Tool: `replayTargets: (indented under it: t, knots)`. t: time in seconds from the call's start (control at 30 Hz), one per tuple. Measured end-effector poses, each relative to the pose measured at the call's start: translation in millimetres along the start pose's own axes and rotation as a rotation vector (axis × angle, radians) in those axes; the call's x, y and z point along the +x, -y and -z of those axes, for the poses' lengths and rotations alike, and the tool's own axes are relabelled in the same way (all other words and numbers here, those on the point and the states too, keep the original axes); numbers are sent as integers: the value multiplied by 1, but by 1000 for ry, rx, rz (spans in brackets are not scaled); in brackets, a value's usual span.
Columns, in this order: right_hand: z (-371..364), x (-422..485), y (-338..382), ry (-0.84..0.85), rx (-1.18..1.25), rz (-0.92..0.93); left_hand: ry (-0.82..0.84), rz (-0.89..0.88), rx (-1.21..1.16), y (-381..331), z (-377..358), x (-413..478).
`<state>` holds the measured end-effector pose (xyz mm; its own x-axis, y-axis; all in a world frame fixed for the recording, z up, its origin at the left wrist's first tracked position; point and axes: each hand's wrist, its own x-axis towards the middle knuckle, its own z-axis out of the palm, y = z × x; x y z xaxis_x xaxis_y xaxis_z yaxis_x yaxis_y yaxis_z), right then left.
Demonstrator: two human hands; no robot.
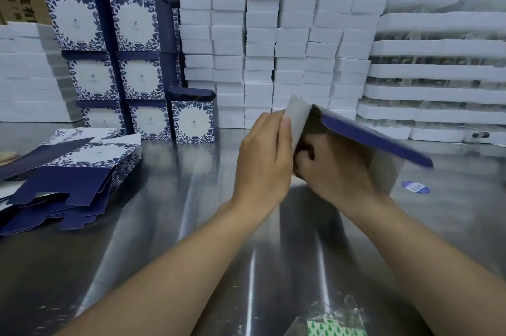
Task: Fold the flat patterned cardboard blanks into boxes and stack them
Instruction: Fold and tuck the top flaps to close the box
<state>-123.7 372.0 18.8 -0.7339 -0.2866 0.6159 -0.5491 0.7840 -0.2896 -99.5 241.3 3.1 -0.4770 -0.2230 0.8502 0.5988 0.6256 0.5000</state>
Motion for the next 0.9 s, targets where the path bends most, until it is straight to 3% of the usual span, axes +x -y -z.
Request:
replayTargets:
  t: [0.23,0.63,0.77,0.9]
  knots:
    - [1,1,8,-261,291,-47,-3,165,47,22,3,4]
    - [-5,-2,11,-132,720,-73,165,238,-164,20,-3,-4]
    - [-7,2,10,-148,855,-91,107,377,-239,18,-3,-2]
    - [-14,3,14,-60,918,-205,116,513,-244,19,4,2]
